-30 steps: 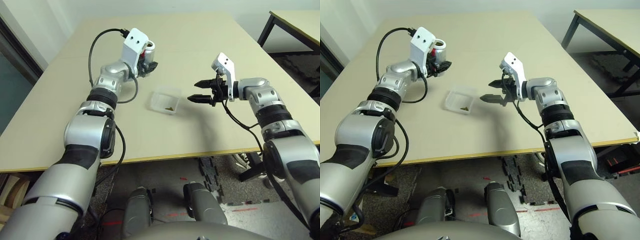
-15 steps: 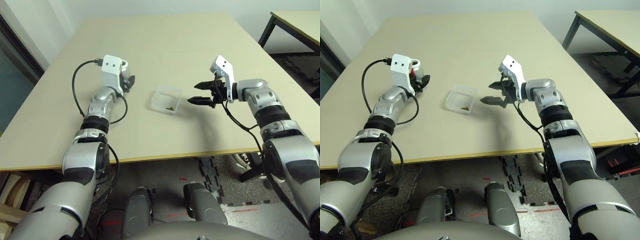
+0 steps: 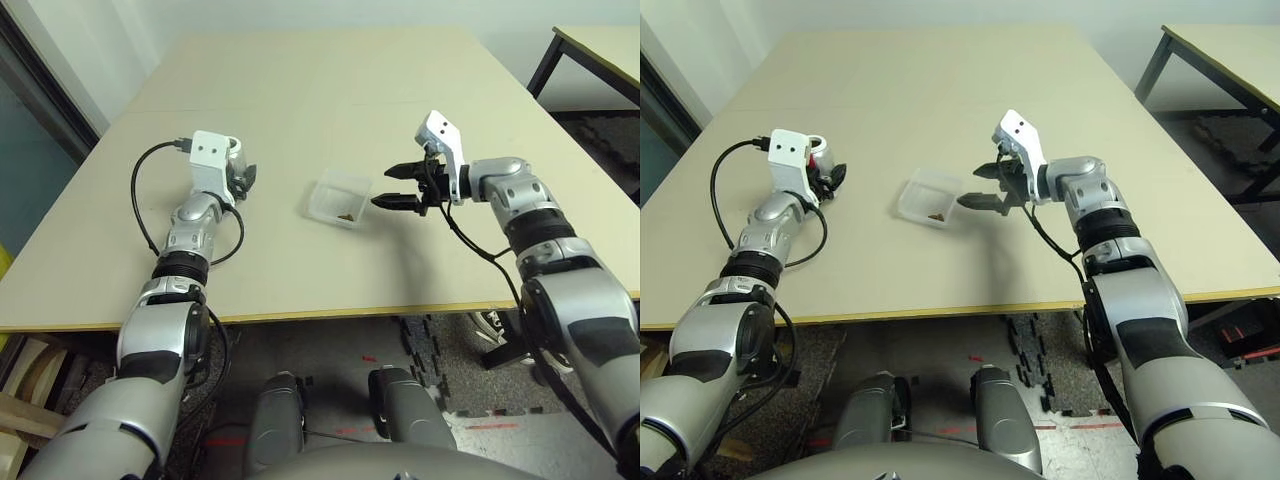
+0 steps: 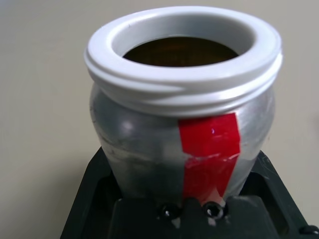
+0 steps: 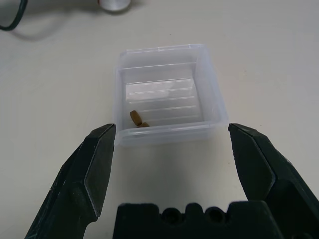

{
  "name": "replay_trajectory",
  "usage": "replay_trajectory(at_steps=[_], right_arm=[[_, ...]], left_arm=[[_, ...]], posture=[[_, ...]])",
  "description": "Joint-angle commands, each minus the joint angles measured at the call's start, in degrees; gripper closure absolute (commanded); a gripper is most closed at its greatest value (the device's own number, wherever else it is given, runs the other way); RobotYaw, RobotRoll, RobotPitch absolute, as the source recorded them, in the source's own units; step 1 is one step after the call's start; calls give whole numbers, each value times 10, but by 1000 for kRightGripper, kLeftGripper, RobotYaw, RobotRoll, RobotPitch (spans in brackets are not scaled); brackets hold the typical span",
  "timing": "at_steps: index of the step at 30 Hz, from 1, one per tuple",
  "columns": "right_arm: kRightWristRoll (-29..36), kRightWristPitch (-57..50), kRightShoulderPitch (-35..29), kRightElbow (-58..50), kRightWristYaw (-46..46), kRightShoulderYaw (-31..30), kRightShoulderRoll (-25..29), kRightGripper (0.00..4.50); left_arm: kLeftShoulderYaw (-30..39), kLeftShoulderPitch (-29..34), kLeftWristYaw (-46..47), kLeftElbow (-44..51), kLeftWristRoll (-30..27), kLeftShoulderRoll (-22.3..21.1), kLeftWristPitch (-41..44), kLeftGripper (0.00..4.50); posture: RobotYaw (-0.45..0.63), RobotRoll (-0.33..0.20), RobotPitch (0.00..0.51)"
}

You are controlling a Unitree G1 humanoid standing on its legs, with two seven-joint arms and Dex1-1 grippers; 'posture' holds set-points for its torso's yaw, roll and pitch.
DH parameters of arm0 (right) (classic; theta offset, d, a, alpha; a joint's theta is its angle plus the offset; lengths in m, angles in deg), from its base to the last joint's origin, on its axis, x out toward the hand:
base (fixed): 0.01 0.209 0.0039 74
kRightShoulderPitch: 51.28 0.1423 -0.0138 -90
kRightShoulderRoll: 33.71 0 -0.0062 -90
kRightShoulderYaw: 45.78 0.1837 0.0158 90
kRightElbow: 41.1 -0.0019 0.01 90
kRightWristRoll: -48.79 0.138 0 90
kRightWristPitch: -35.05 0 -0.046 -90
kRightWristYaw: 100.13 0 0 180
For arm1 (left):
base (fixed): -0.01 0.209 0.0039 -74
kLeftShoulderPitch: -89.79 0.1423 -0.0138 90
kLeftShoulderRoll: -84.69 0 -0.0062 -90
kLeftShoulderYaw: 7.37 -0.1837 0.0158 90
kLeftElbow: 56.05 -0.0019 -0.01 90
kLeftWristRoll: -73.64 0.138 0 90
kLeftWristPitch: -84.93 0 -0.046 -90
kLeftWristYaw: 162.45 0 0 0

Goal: Pour the medicine from the bottle into the box.

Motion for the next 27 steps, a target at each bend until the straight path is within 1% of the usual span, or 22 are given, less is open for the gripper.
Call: replay_trajectory(at_steps=[1, 9, 15, 17, 20, 27], right_arm=[[-1, 1, 2, 1, -4, -2, 2, 0], [0, -3, 0, -3, -7, -1, 7, 0], [0, -5, 3, -3, -8, 0, 8, 0], [0, -4, 4, -2, -8, 0, 8, 0], [0, -3, 4, 0, -8, 0, 7, 0], [0, -2, 5, 3, -7, 0, 4, 0]], left_arm=[[9, -2, 2, -34, -10, 1, -20, 1728], [13, -12, -7, -61, -12, 6, -59, 1728], [11, -10, -8, -68, -10, 8, -64, 1728], [12, -8, -8, -66, -11, 8, -64, 1002], [11, -4, -14, -62, -11, 7, -66, 28], [13, 8, -25, -47, -14, 2, -73, 28]], posture=[[-194, 0, 58], [-201, 0, 64], [-203, 0, 65], [-201, 0, 65], [-198, 0, 65], [-195, 0, 65]])
